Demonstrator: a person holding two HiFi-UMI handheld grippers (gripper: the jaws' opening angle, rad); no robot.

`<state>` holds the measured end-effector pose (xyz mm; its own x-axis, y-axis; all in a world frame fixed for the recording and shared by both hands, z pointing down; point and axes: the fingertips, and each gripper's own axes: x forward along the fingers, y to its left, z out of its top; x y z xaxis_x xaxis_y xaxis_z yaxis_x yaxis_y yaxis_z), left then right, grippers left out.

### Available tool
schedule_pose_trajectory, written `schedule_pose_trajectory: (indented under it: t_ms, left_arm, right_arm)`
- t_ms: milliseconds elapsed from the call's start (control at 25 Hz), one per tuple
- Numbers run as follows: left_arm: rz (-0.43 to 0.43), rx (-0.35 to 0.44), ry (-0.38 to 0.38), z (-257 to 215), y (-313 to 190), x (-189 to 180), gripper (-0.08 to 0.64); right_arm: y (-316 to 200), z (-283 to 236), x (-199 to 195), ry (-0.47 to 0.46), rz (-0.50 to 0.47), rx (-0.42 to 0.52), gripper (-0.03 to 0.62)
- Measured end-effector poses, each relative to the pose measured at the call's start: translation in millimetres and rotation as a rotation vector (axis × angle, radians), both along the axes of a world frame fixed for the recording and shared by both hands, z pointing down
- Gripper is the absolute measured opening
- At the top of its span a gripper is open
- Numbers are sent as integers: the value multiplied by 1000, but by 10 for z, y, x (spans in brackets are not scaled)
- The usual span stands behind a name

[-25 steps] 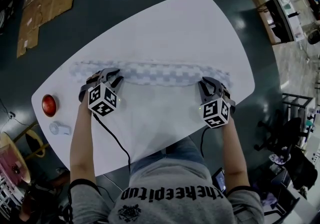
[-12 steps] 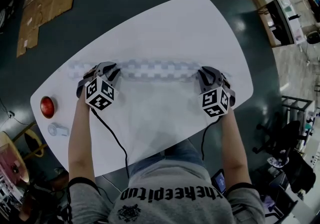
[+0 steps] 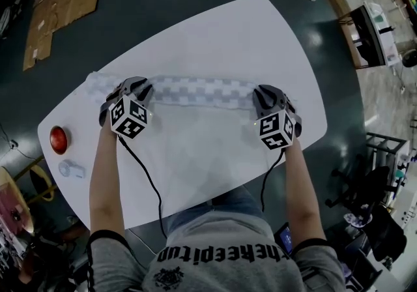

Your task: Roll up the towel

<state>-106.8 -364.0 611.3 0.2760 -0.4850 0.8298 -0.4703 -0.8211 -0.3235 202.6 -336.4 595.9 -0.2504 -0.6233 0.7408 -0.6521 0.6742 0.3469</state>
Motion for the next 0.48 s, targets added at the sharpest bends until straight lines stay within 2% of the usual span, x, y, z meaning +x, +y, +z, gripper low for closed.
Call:
schedule_pose_trajectory:
  t_ms: [200,360,480]
  left_arm:
    - [-70,21,33,-62,-32,0,109]
    - [-174,36,169,-215,-6,1,132]
    - [-271,70,274,-445,23,0,133]
  right_arm:
    - [-30,-4,5,-50,22,1,57]
    - [-17,-85,-32,-116,42,3,57]
    - [18,-231,-87,-203,76,18,57]
